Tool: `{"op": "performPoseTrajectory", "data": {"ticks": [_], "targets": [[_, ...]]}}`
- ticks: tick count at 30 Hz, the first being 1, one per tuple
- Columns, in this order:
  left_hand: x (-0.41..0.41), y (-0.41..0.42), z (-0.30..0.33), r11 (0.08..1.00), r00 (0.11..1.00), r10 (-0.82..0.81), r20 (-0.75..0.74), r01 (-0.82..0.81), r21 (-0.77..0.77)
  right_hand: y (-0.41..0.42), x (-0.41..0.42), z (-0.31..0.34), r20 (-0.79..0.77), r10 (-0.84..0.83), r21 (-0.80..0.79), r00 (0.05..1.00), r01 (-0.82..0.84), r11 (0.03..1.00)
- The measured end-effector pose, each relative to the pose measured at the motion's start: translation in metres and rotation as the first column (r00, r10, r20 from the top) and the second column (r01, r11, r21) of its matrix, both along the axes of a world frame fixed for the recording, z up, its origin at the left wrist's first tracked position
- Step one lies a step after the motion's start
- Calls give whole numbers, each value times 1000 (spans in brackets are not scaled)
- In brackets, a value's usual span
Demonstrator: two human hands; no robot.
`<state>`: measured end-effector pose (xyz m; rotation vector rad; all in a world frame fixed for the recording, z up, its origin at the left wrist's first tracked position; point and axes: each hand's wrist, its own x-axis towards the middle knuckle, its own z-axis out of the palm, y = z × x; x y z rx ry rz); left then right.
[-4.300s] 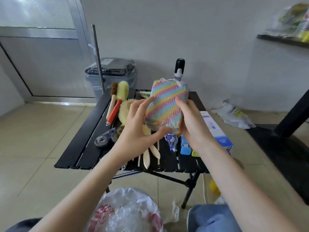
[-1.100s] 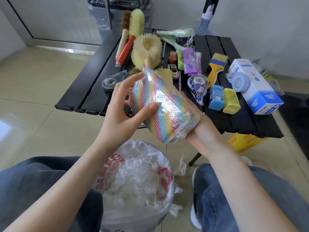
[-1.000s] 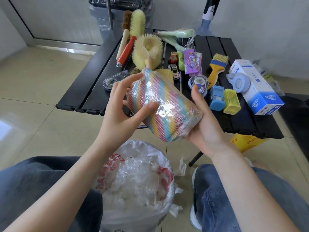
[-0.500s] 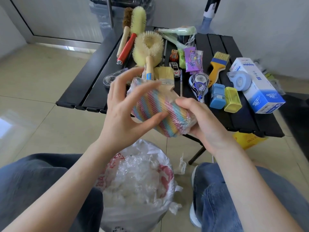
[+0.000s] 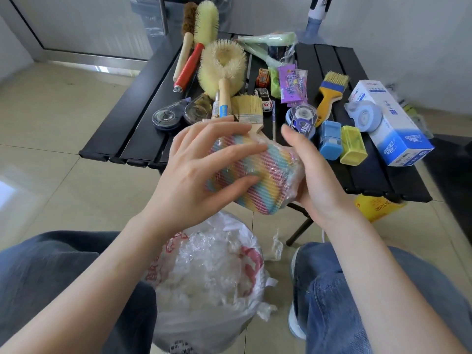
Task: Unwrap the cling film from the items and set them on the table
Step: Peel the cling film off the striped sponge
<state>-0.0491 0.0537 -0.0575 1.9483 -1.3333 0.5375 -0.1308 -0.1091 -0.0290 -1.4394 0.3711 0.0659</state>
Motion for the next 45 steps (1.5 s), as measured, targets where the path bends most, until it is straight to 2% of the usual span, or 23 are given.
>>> {"op": "performPoseTrajectory", "data": {"ticks": [4,8,11,20,29,34,38,42,45], "targets": [[-2,0,-3,998,996,44,-77,-40,47,-1,-2,2,-12,21,71,1000,-20,997],[-1,0,-5,996,980,67,-187,-76,-40,-3,-2,1,22,98,13,995,-98,995],[-2,0,-3,985,954,68,-291,-111,-131,-3,-3,1,77,155,-90,985,-148,985],[1,1,-4,970,949,109,-297,-167,-177,-8,-4,-4,152,216,-280,964,-167,945],[-2,-2,1,987,914,-72,-400,8,-159,-3,-4,-4,74,352,-441,933,-286,851],[-3,-2,1,981,848,-65,-525,-42,-191,-5,-3,-11,30,384,-532,923,-311,787],[-7,-1,3,978,852,-8,-524,-103,-181,-6,-5,-9,-12,383,-517,924,-333,789],[-3,1,6,955,846,148,-513,-257,-149,-11,-7,-5,50,325,-582,945,-237,778],[0,2,6,955,818,106,-565,-241,-170,-15,-8,-2,176,244,-575,954,-102,812]]}}
